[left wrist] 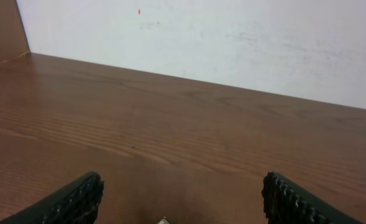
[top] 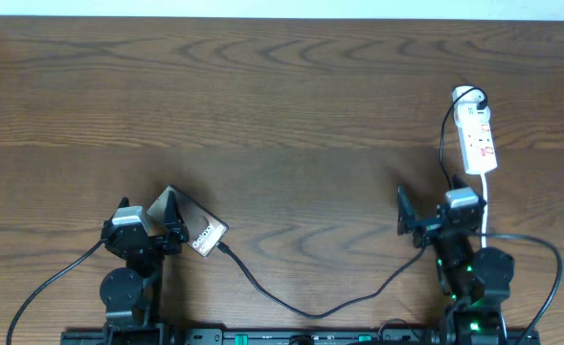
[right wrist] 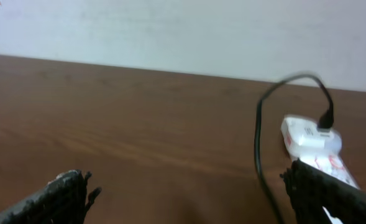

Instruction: Plug charger to phone and switch on socket

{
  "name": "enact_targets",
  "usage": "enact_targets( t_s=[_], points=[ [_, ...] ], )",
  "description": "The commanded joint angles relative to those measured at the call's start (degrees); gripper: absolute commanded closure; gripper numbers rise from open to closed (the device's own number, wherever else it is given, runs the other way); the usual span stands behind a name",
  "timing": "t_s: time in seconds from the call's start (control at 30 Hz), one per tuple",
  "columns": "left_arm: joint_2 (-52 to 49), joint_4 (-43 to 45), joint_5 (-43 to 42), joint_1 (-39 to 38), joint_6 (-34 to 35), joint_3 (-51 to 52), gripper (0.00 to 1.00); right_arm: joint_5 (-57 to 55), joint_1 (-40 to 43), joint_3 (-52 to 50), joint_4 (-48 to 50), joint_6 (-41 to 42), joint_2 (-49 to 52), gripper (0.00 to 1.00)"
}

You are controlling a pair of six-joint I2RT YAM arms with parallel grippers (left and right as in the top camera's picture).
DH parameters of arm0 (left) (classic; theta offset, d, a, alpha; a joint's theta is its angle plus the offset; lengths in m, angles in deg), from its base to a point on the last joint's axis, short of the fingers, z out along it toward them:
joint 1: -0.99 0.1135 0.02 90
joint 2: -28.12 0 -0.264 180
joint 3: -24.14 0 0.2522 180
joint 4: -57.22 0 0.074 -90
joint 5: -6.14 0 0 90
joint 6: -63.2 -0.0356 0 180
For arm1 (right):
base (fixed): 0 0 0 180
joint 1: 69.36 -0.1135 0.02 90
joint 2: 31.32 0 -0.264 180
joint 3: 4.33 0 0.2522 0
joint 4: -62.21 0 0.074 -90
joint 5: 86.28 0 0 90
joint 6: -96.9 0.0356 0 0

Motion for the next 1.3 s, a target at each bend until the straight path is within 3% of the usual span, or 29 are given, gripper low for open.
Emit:
enact_targets(
  t_s=[0.0, 0.13, 0.23, 1.27],
  points=[
    [0.4, -2.0, 1.6, 0.3, 0.0, 1.1, 0.17, -2.3, 1.0, -1.5, -5.0, 0.5, -5.5, 0.01],
    [0.4, -2.0, 1.6, 0.3, 0.0, 1.1, 0.17, -7.0, 1.0, -1.5, -15.8, 0.5, -14.6, 0.01],
    [0.4, -2.0, 1.6, 0.3, 0.0, 1.1, 0.17, -9.9, 1.0, -1.5, -15.7, 0.3, -21.0, 0.01],
    [0.4, -2.0, 1.6, 0.3, 0.0, 1.1, 0.17, -10.9, 1.0, -1.5, -15.8, 0.5, -21.1, 0.01]
  ],
)
